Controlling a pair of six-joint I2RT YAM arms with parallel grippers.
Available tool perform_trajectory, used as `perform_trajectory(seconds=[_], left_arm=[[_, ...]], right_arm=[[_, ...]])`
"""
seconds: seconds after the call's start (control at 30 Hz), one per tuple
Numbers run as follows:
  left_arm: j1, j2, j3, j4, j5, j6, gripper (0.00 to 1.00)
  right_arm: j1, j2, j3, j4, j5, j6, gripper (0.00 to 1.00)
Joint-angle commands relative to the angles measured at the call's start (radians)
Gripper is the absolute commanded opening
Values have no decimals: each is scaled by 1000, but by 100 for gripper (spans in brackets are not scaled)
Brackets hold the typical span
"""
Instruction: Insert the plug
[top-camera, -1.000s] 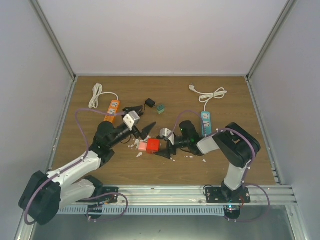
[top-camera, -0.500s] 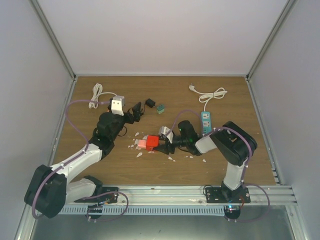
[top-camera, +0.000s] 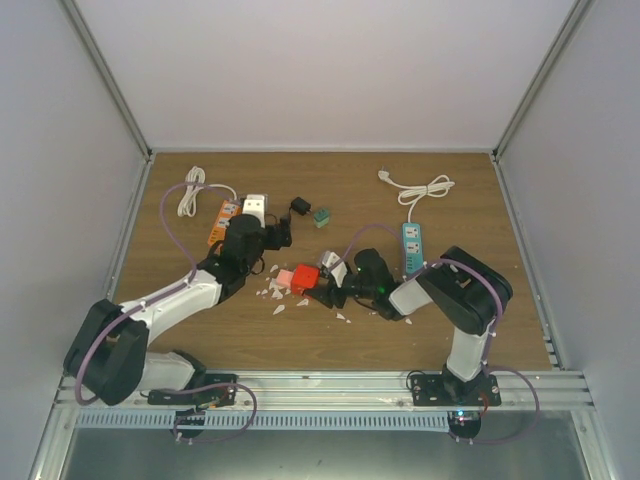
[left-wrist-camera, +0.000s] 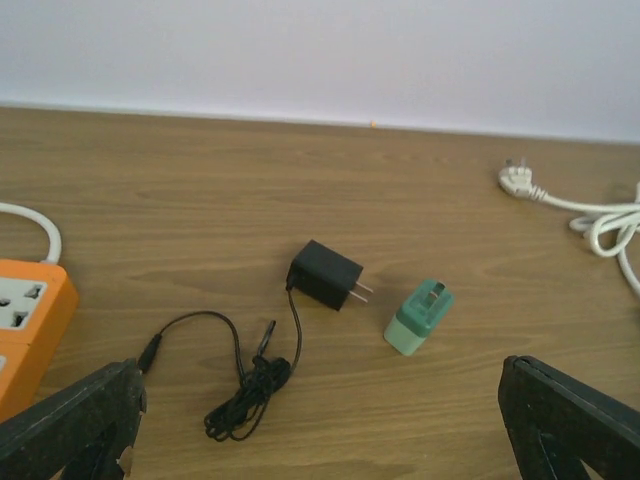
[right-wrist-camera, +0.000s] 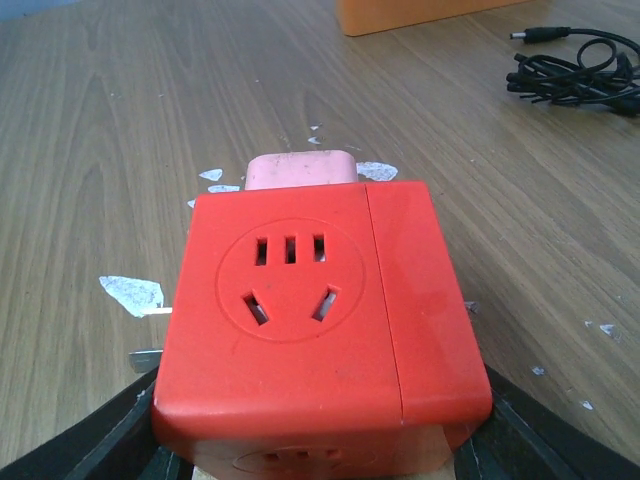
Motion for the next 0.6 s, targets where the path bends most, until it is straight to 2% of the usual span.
perform_trajectory(seconds=[0.0, 0.1, 0.13, 0.27, 0.4, 0.57], left_arm=[[-38, 73, 97, -99, -66, 6, 99], [-76, 119, 160, -195, -108, 7, 99], [-92, 126, 175, -222, -123, 8, 99], [-158, 120, 201, -289, -162, 8, 99], [-169, 107, 203, -338, -143, 13, 99], [-169, 123, 209, -368, -113, 46, 99]], right_arm=[[7, -2, -12, 5, 84, 32, 49], [7, -31, -34, 15, 102, 35, 93], [6, -49, -48, 20, 102, 35, 99], [-1, -164, -128, 48, 133, 39, 100], [-63, -307, -268, 150, 131, 132, 100], [-146, -411, -289, 82, 173, 255, 100]])
